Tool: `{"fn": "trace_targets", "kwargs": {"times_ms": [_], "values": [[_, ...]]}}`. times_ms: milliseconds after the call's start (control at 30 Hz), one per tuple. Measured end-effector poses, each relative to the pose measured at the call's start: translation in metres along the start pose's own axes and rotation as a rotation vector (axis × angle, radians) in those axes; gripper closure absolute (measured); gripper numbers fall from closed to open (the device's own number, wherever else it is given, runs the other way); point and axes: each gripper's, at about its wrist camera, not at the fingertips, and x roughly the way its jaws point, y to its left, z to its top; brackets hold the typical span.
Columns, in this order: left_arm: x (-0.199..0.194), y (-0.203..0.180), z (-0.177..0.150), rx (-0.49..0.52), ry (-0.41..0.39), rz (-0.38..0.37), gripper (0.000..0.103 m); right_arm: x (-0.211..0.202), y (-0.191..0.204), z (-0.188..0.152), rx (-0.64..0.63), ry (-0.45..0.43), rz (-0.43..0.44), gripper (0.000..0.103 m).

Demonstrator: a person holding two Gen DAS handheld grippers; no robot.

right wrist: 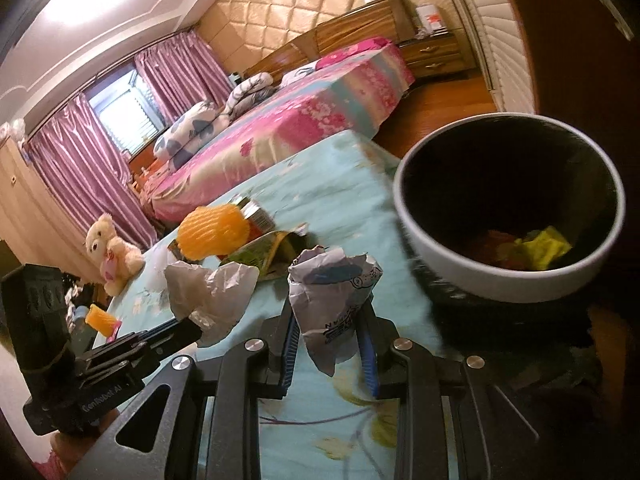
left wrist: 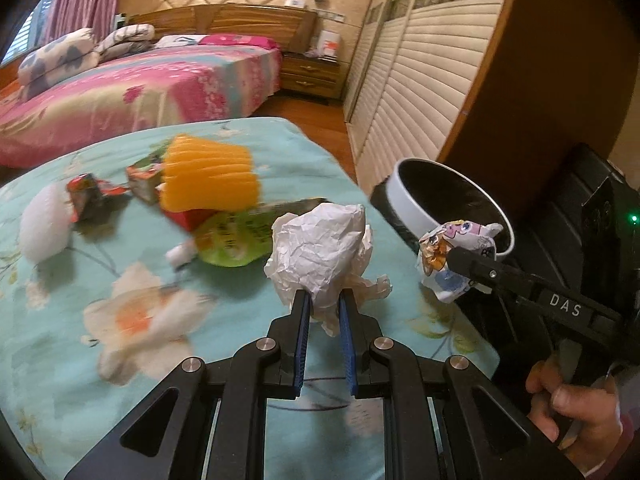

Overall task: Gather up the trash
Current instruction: 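Carry the tissue and white wrapper over the trash bin with both tools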

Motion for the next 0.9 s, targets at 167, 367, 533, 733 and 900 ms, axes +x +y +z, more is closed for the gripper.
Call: {"fn": "trace_targets", "kwargs": {"times_ms": [167,367,533,733,900], "values": [[0.009,-0.016,0.003,0.023,0.008,-0.022,0.089,-0.012,-0.015,0.003,0.019,-0.02,-0.018,0.076],[0.019,-0.033,0.009,0.063,0.014,-0.04,0.089,-0.022,-0.029,0.005,0.043,-0.043,-0.04,0.076],[0.026,-0.043,0.015,0.081,0.012,-0.056,0.089,-0.029,-0.039,0.008,0.058,-0.058,-0.054,0.076],[0.035,-0.053,0.021,0.101,0.008,-0.071,0.089,-0.037,-0.048,0.012,0.066,-0.078,-0.071,0.076],[0.041,-0.059,0.025,0.114,0.005,-0.081,0.089,-0.043,-0.056,0.018,0.069,-0.096,-0.088,0.076]]}}
